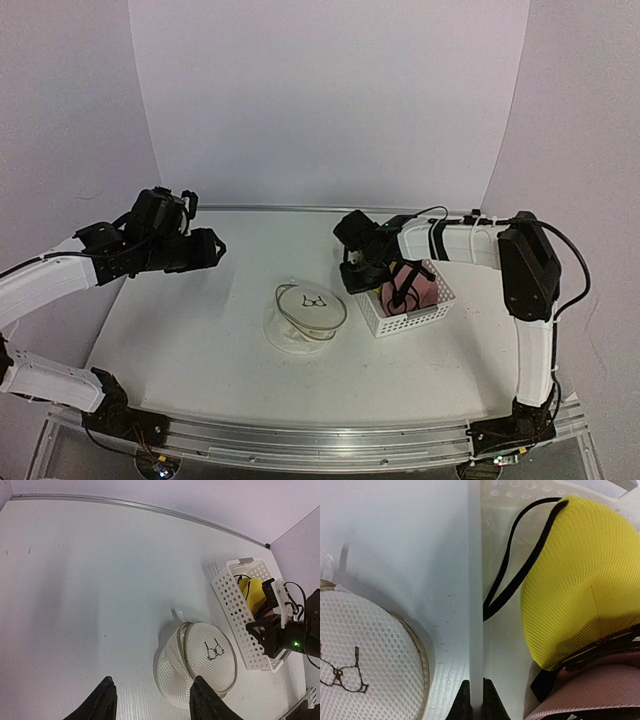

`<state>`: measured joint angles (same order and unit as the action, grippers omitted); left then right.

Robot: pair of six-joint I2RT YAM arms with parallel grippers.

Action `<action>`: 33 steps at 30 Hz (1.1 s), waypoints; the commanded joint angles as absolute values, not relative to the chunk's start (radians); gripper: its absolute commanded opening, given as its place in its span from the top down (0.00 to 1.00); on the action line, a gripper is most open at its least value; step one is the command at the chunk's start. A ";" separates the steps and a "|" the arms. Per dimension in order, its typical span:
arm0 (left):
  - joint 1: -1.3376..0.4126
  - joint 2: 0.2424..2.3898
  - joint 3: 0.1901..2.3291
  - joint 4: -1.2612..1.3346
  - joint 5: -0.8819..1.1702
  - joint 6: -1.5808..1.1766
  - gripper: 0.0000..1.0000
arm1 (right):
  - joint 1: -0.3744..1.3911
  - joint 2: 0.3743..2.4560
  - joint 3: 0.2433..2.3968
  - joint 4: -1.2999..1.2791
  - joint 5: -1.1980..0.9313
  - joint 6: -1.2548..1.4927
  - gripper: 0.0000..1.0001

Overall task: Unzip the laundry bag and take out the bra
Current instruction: Move the bin to the center of the board, then reset both arms

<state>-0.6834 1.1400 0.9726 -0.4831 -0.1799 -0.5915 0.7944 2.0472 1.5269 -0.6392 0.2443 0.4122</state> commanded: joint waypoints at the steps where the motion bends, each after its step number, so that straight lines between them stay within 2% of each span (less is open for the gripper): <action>1: -0.678 1.099 0.985 -0.495 -0.217 -0.584 0.49 | 0.794 2.075 1.606 -0.603 0.225 0.372 0.87; 5: -0.677 1.094 0.998 -0.515 -0.241 -0.579 0.44 | 0.795 2.046 1.608 -0.603 0.223 0.376 0.66; 11: -0.662 1.115 1.050 -0.546 -0.251 -0.540 0.29 | 0.794 1.927 1.579 -0.607 0.256 0.377 0.32; 17: -0.616 1.181 1.119 -0.569 -0.210 -0.483 0.02 | 0.765 1.783 1.514 -0.610 0.292 0.378 0.03; 23: -0.503 1.257 1.180 -0.583 -0.129 -0.431 0.00 | 0.630 1.639 1.377 -0.612 0.324 0.395 0.02; 33: -0.145 1.318 1.178 -0.518 0.113 -0.406 0.01 | 0.312 1.315 1.081 -0.540 0.360 0.316 0.02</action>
<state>-0.2470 1.3224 1.1542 -0.5735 -0.0010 -0.4244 0.4000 1.4734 1.1633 -0.6067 0.3298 0.3500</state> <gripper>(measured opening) 0.994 0.984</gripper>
